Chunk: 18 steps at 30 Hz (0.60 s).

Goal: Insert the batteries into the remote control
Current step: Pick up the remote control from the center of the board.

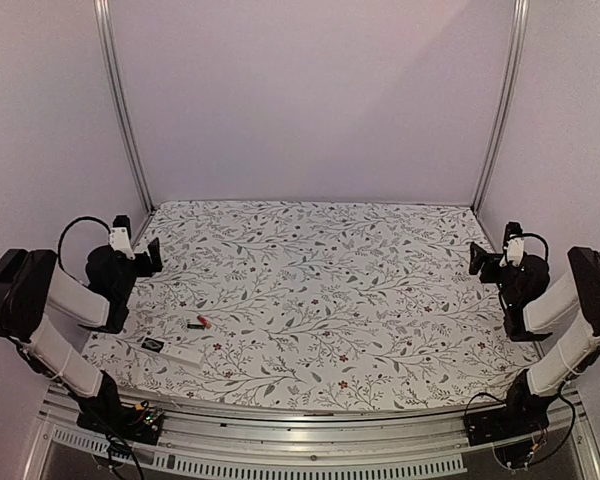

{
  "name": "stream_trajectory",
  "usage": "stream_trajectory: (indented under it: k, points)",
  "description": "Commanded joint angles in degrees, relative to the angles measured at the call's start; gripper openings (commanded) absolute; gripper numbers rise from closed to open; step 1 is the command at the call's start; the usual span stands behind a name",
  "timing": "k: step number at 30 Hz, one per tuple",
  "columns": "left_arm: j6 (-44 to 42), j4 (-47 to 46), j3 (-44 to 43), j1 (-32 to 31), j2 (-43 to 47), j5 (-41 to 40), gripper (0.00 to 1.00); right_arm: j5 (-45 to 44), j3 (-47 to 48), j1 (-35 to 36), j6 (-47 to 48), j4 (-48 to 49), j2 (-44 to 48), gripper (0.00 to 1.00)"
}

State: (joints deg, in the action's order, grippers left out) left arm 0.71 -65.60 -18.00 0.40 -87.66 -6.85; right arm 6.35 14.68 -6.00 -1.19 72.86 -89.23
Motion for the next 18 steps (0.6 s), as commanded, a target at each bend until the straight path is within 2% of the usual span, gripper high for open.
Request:
stream_trajectory:
  k: [1,6,7,9,10,12,14,16,18]
  points:
    - [0.24,0.55,-0.59,0.69,-0.19,0.61,1.00,-1.78,1.56,0.20,0.25,-4.78,2.21,0.99]
    - [-0.62,2.02,-1.52,0.92,-0.43,4.16,1.00,-2.69,5.75,-0.54,-1.13,-18.01,11.03,0.99]
    - [-0.61,3.64,-2.76,1.70,-0.63,5.94,1.00,-3.49,6.32,-0.74,-3.24,-19.34,12.33,0.99]
    - [-0.62,13.34,-8.69,2.38,-0.71,9.38,1.00,-4.06,7.81,-0.94,-8.22,-22.49,15.98,0.99]
    - [-0.05,18.84,-11.97,2.17,-0.31,7.63,1.00,-2.75,8.66,-0.99,-9.47,-24.01,17.06,0.99]
    - [6.07,26.80,-16.80,1.89,1.98,-3.94,1.00,0.56,10.43,-0.98,-10.95,-27.02,19.64,0.99]
    - [13.43,29.49,-17.63,2.39,6.35,-7.17,1.00,3.87,12.73,-0.96,-12.48,-30.31,21.29,0.99]
    - [21.72,34.92,-18.01,0.24,10.98,-15.11,0.99,6.24,15.47,-0.96,-14.16,-35.73,22.30,0.99]
    - [35.03,51.97,-19.82,-3.55,14.72,-25.11,0.97,10.74,18.18,-0.95,-16.14,-39.75,22.19,0.99]
